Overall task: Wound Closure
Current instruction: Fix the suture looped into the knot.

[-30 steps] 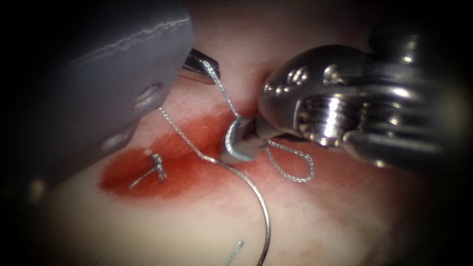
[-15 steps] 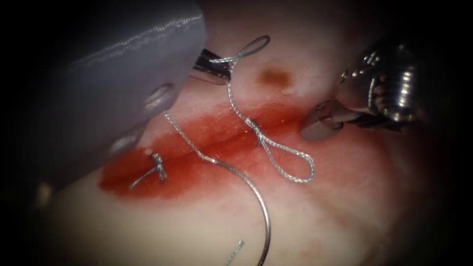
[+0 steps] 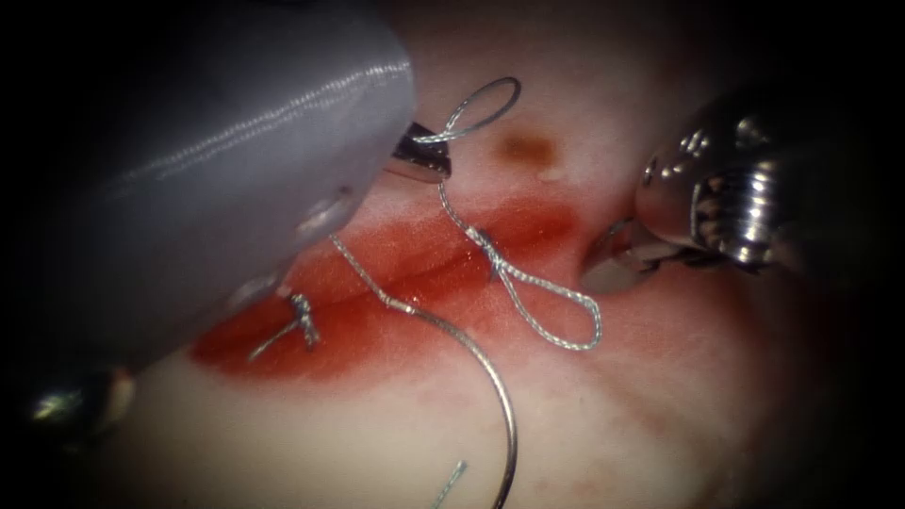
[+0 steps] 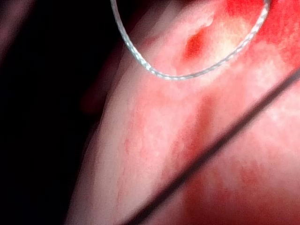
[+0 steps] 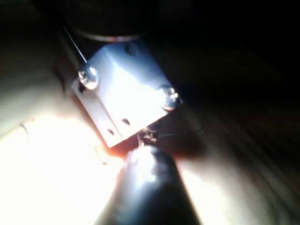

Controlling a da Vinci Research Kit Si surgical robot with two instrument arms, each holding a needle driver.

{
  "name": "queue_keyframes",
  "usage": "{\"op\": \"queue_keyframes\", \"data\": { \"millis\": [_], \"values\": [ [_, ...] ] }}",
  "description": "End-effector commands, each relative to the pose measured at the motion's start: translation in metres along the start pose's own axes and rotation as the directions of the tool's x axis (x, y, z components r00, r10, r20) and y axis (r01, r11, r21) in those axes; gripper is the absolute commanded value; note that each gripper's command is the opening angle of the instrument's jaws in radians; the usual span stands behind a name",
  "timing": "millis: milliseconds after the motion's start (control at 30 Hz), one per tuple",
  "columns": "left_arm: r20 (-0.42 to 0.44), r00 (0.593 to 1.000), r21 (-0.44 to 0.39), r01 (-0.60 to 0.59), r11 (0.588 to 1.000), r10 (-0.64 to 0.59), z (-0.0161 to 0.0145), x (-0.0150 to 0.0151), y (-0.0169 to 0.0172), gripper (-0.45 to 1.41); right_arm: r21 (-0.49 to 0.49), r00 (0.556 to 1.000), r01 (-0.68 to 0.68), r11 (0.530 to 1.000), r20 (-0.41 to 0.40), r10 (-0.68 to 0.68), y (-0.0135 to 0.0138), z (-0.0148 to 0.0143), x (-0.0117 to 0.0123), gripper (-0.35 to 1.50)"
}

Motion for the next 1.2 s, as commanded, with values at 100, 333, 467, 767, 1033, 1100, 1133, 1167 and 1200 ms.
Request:
{"op": "queue_keyframes", "data": {
  "millis": [100, 333, 467, 767, 1033, 1100, 1133, 1167, 1200],
  "values": [
    [-0.018, 1.0, 0.079, -0.02, 0.997, 0.021, -0.0022, -0.0009, 0.0008, -0.45, -0.086, 0.996, -0.028, 0.996, -0.087, 0.02, 0.001, -0.0026, 0.002, -0.35],
    [-0.014, 0.999, 0.077, -0.028, 0.997, 0.029, -0.0038, -0.0007, 0.0016, -0.45, 0.076, 0.941, -0.228, 0.971, -0.24, 0.24, 0.0004, -0.0022, 0.002, -0.35],
    [-0.009, 0.999, 0.056, -0.036, 0.998, 0.037, -0.0037, -0.0001, 0.0015, -0.45, 0.148, 0.959, -0.21, 0.966, -0.158, 0.233, -0.0009, -0.0002, 0.0012, -0.35],
    [-0.013, 0.999, 0.018, -0.041, 0.999, 0.041, -0.004, 0.0024, 0.0007, -0.45, 0.139, 0.964, -0.183, 0.973, -0.172, 0.205, -0.0062, 0.0047, -0.0004, -0.35],
    [-0.015, 0.997, 0.003, -0.077, 0.997, 0.077, -0.0027, 0.0031, -0.0002, -0.45, 0.153, 0.951, -0.203, 0.967, -0.205, 0.232, -0.0059, 0.005, 0.0004, -0.11],
    [-0.015, 0.997, 0.003, -0.077, 0.997, 0.077, -0.0027, 0.0031, -0.0002, -0.45, 0.136, 0.949, -0.214, 0.967, -0.205, 0.238, -0.0058, 0.0049, 0.0004, 0.22],
    [-0.015, 0.997, 0.002, -0.077, 0.997, 0.077, -0.0026, 0.0031, -0.0002, -0.45, 0.103, 0.95, -0.206, 0.973, -0.219, 0.224, -0.0057, 0.0046, 0.0004, 0.49],
    [-0.015, 0.997, 0.002, -0.077, 0.997, 0.077, -0.0026, 0.0031, -0.0002, -0.45, 0.103, 0.95, -0.206, 0.973, -0.219, 0.224, -0.0057, 0.0046, 0.0004, 0.49],
    [-0.015, 0.997, 0.001, -0.077, 0.997, 0.077, -0.0026, 0.0031, -0.0002, -0.45, 0.091, 0.95, -0.199, 0.976, -0.226, 0.215, -0.0056, 0.0044, 0.0004, 0.49]
  ]
}}
